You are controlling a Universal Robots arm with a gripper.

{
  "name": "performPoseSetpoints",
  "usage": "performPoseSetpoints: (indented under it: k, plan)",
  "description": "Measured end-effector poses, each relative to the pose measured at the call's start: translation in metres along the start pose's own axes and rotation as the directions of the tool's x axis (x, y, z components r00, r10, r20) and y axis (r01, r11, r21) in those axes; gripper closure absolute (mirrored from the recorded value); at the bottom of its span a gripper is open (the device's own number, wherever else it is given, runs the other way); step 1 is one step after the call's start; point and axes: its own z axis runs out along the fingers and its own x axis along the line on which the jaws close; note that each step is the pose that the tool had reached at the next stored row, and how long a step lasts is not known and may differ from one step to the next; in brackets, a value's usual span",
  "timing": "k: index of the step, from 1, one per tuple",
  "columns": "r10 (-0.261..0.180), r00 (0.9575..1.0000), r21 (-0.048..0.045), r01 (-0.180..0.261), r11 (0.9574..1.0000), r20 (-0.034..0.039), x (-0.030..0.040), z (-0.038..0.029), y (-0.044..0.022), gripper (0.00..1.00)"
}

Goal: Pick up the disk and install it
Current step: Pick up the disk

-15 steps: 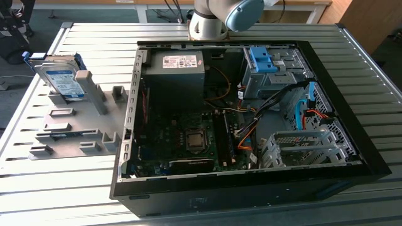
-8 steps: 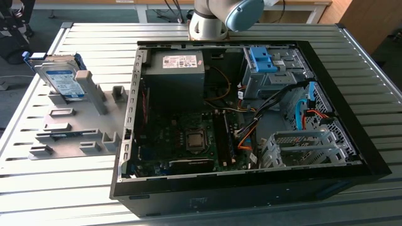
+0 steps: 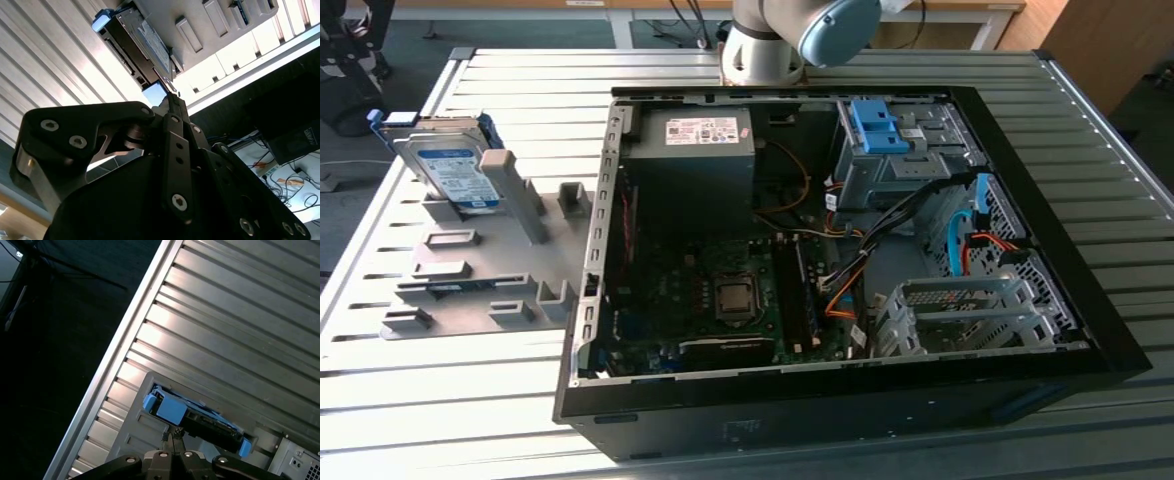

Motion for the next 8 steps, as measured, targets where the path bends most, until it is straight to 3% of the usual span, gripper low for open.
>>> performPoseSetpoints:
  k: [8]
  plan:
    - [-0.007,1.0,0.0,0.007,1.0,-0.0002,0.0,0.0,0.0,0.89]
